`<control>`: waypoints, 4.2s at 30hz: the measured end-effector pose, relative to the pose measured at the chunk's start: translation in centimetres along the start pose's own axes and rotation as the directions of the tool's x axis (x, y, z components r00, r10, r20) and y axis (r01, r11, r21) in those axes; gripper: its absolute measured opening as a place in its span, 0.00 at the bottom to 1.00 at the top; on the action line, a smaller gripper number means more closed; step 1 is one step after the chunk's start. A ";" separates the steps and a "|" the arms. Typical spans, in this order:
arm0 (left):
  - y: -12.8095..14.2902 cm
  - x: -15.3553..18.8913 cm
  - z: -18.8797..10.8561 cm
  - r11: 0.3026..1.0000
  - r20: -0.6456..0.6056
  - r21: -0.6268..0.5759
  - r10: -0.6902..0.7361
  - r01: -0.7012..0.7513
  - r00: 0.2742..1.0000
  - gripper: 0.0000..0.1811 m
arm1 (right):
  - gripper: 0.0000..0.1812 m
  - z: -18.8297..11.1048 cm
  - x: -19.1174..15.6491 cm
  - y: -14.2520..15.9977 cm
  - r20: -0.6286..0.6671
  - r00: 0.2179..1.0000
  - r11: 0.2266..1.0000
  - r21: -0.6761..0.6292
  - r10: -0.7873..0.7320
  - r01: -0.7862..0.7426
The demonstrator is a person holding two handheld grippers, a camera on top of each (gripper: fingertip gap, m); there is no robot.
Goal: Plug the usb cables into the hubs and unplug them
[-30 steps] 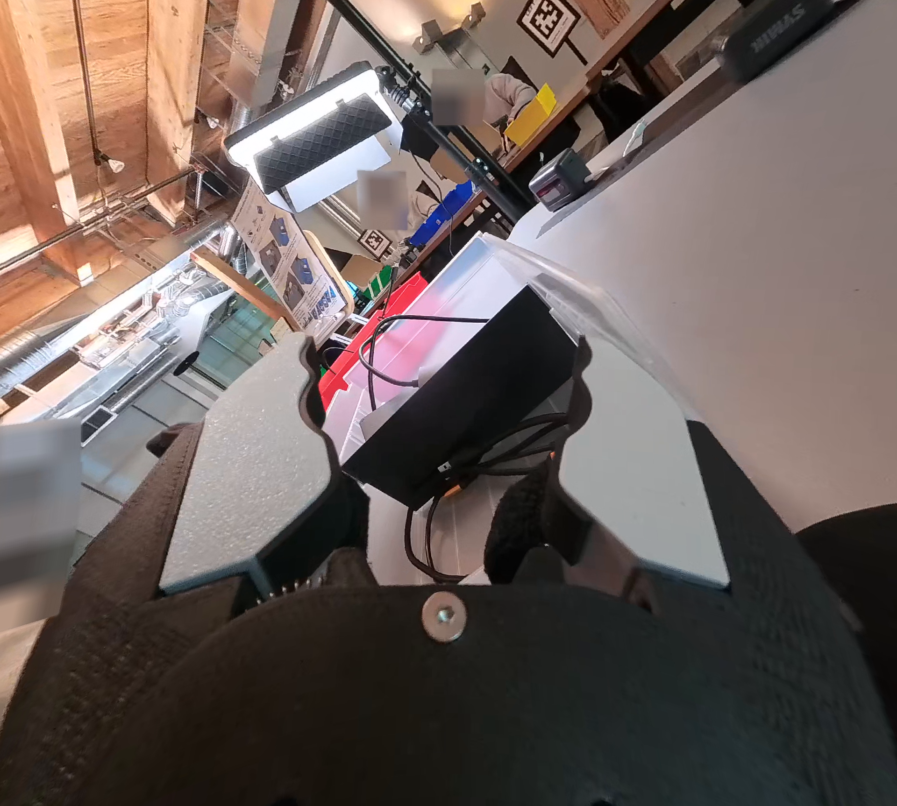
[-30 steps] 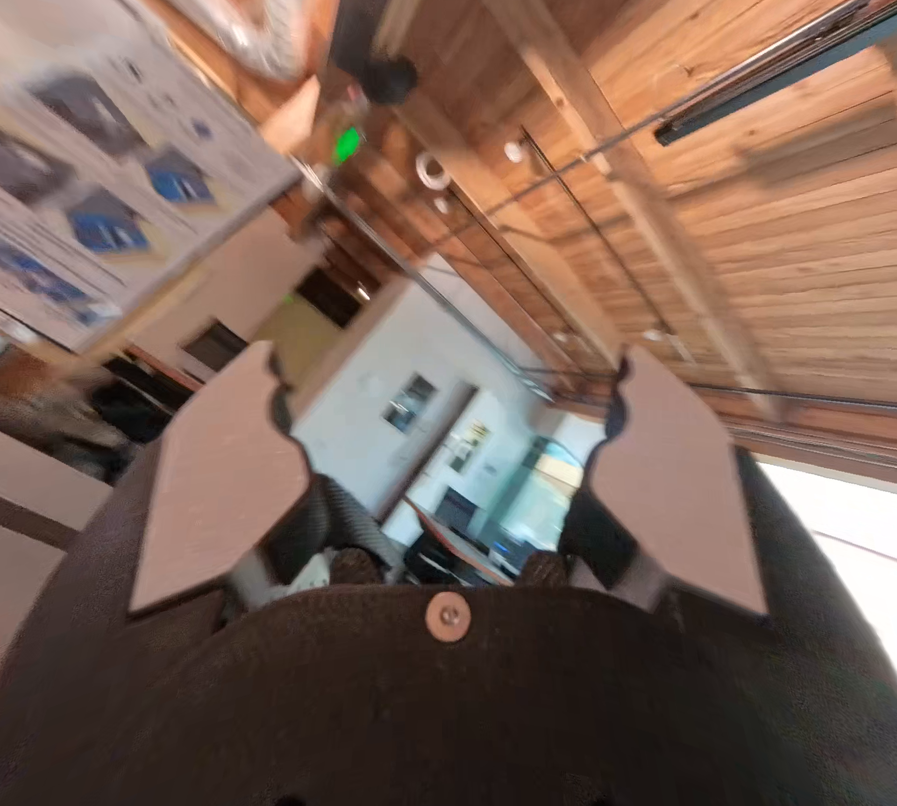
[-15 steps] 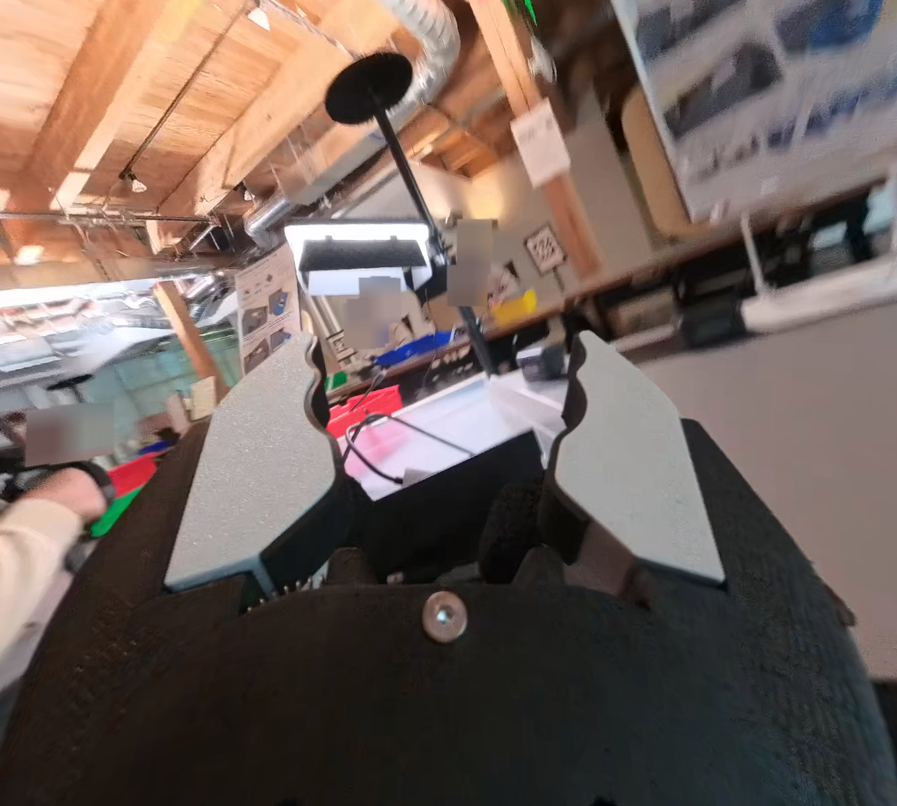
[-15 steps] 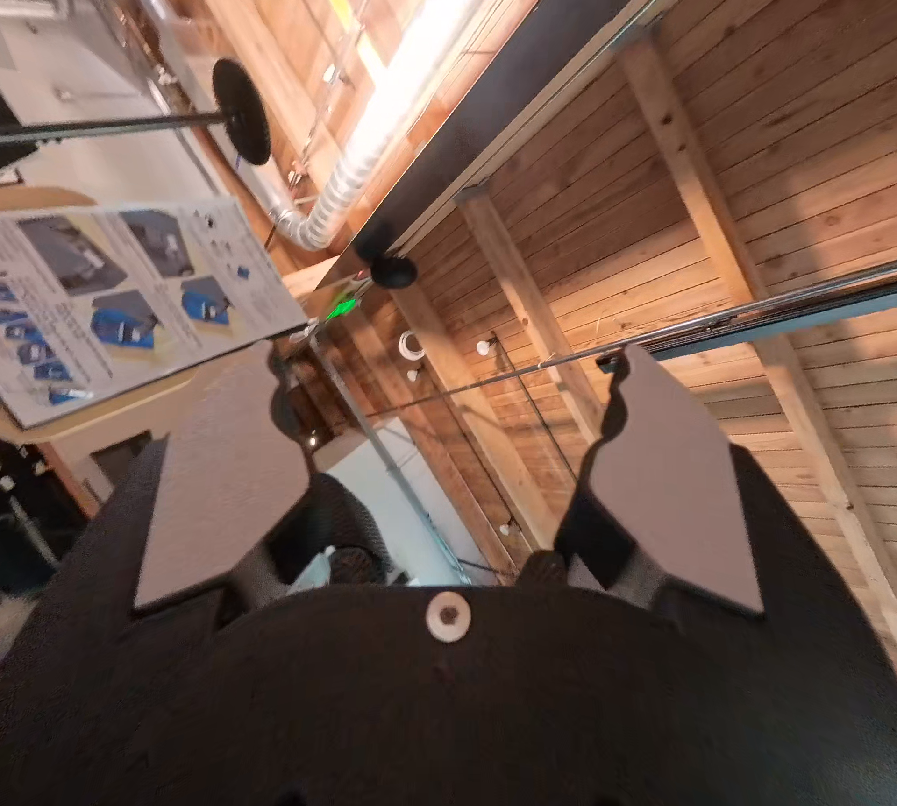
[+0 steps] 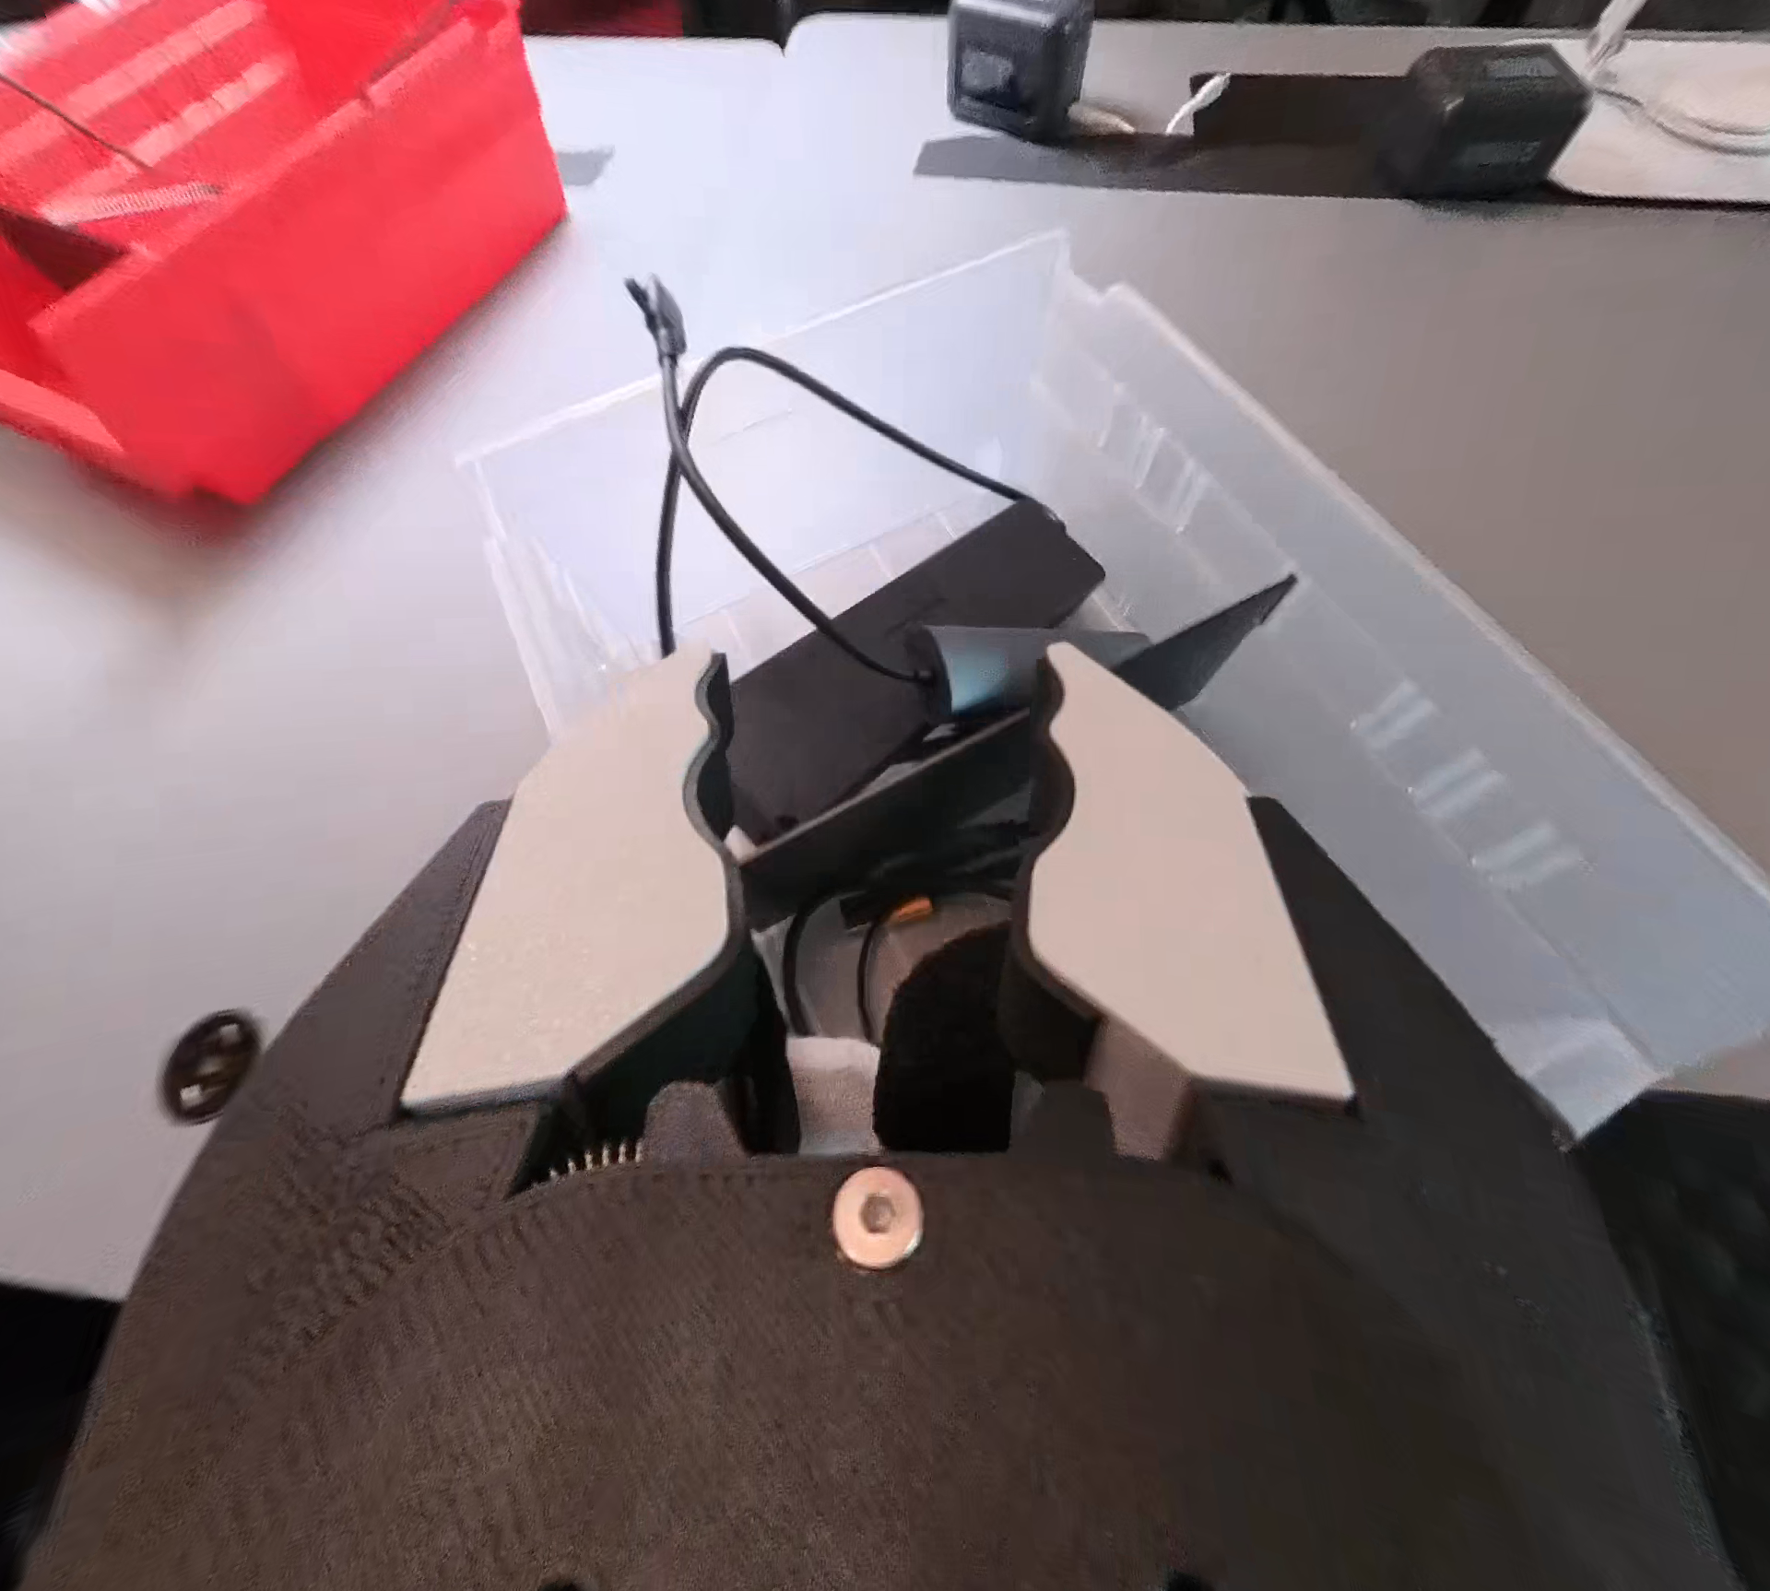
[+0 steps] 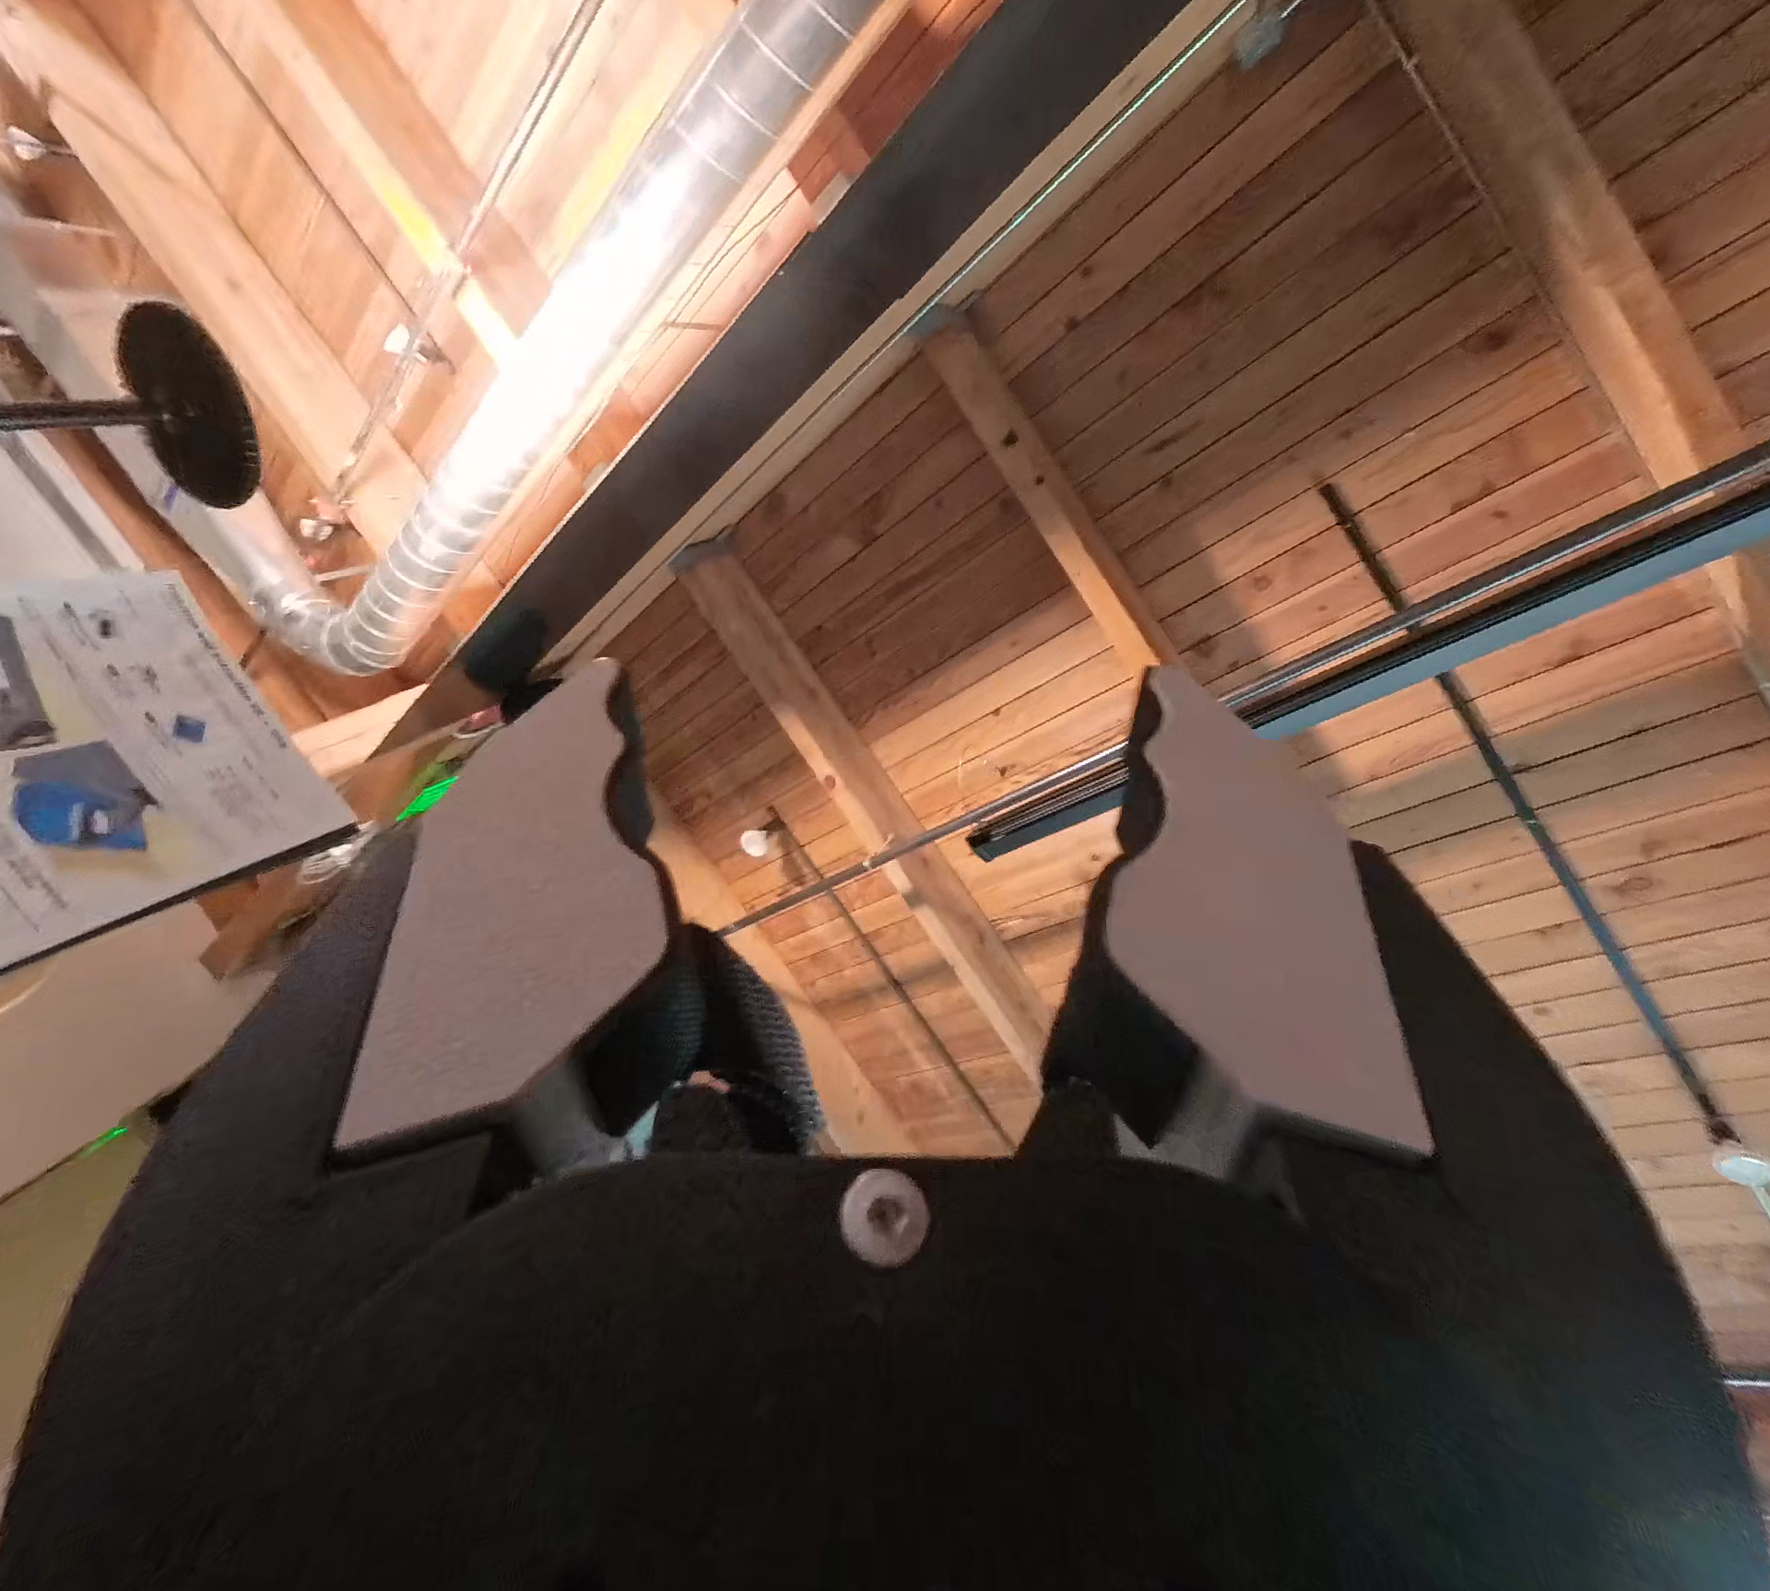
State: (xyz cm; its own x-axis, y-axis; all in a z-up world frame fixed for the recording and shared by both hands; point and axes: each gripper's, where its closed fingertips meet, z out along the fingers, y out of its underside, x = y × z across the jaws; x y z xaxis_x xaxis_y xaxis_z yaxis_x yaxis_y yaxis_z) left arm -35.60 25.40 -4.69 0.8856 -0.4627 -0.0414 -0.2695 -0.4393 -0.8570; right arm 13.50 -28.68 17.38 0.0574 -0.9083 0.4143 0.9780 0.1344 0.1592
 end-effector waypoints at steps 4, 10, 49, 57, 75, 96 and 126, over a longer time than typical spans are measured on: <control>1.7 0.7 3.4 0.973 -0.108 -0.213 -0.110 0.085 0.988 0.30 | 0.00 -0.7 -2.3 2.0 0.115 0.993 0.993 -0.117 0.025 -0.011; 2.8 0.1 6.6 0.944 -0.044 -0.326 -0.078 0.060 0.996 0.16 | 0.24 -0.6 -3.7 1.2 0.144 0.990 0.999 -0.045 0.007 -0.001; -1.5 42.3 -19.8 0.175 -0.063 0.914 0.953 -0.367 0.297 0.01 | 0.08 -1.3 -16.4 -11.5 0.724 -0.001 0.510 -0.487 0.690 -0.709; 0.5 44.8 -18.8 0.055 0.044 0.875 0.980 -0.481 0.192 0.02 | 0.23 -2.8 -21.0 -15.7 0.613 -0.274 0.411 -0.737 0.741 -0.536; 2.7 49.8 -17.7 0.533 -0.513 0.829 0.845 -0.168 0.151 0.14 | 0.03 0.3 -18.2 -11.6 0.583 -0.027 0.414 -0.608 0.812 -0.678; 1.5 47.1 -13.7 -0.128 0.337 0.603 0.935 -0.788 0.106 0.09 | 0.12 -5.1 -24.9 -14.6 0.923 0.198 0.928 -0.278 0.329 -0.247; 1.3 46.6 -14.9 -0.145 0.351 0.604 0.931 -0.784 0.098 0.09 | 0.11 -4.2 -26.5 -11.6 0.905 0.424 1.000 0.006 -0.003 -0.007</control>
State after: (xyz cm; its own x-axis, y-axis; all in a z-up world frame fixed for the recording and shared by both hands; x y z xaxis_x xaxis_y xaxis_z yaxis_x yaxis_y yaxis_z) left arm -0.32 -8.19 -0.11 -0.0320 -0.1843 -0.9823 -0.4268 0.8912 -0.1533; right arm 1.47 -7.81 0.78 -0.1597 -0.0272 0.9868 0.9764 0.1430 0.1620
